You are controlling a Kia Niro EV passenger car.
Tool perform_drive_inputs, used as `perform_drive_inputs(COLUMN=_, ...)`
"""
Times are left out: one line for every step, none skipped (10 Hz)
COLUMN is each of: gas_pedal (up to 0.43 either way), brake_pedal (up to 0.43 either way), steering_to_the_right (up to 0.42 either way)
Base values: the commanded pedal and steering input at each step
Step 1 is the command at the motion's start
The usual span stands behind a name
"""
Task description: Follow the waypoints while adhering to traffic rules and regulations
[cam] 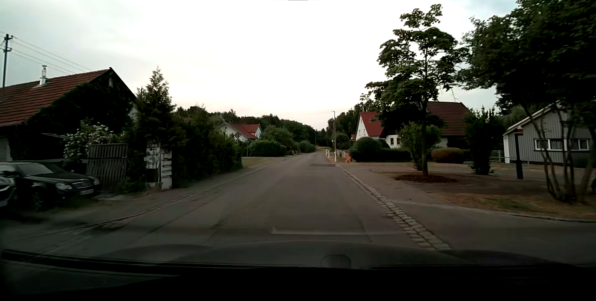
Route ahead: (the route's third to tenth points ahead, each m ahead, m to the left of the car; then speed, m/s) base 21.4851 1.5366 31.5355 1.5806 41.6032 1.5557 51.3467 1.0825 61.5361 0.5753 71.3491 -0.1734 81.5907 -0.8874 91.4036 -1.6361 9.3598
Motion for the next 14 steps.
perform_drive_inputs(gas_pedal=0.047, brake_pedal=0.006, steering_to_the_right=-0.001)
perform_drive_inputs(gas_pedal=0.047, brake_pedal=0.006, steering_to_the_right=-0.001)
perform_drive_inputs(gas_pedal=0.047, brake_pedal=0.006, steering_to_the_right=0.0)
perform_drive_inputs(gas_pedal=0.047, brake_pedal=0.006, steering_to_the_right=0.0)
perform_drive_inputs(gas_pedal=0.047, brake_pedal=0.006, steering_to_the_right=0.0)
perform_drive_inputs(gas_pedal=0.047, brake_pedal=0.006, steering_to_the_right=0.0)
perform_drive_inputs(gas_pedal=0.059, brake_pedal=0.006, steering_to_the_right=0.001)
perform_drive_inputs(gas_pedal=0.059, brake_pedal=0.006, steering_to_the_right=0.001)
perform_drive_inputs(gas_pedal=0.059, brake_pedal=0.006, steering_to_the_right=0.002)
perform_drive_inputs(gas_pedal=0.059, brake_pedal=0.006, steering_to_the_right=0.001)
perform_drive_inputs(gas_pedal=0.059, brake_pedal=0.006, steering_to_the_right=0.002)
perform_drive_inputs(gas_pedal=0.059, brake_pedal=0.006, steering_to_the_right=0.002)
perform_drive_inputs(gas_pedal=0.059, brake_pedal=0.006, steering_to_the_right=0.002)
perform_drive_inputs(gas_pedal=0.059, brake_pedal=0.006, steering_to_the_right=0.002)
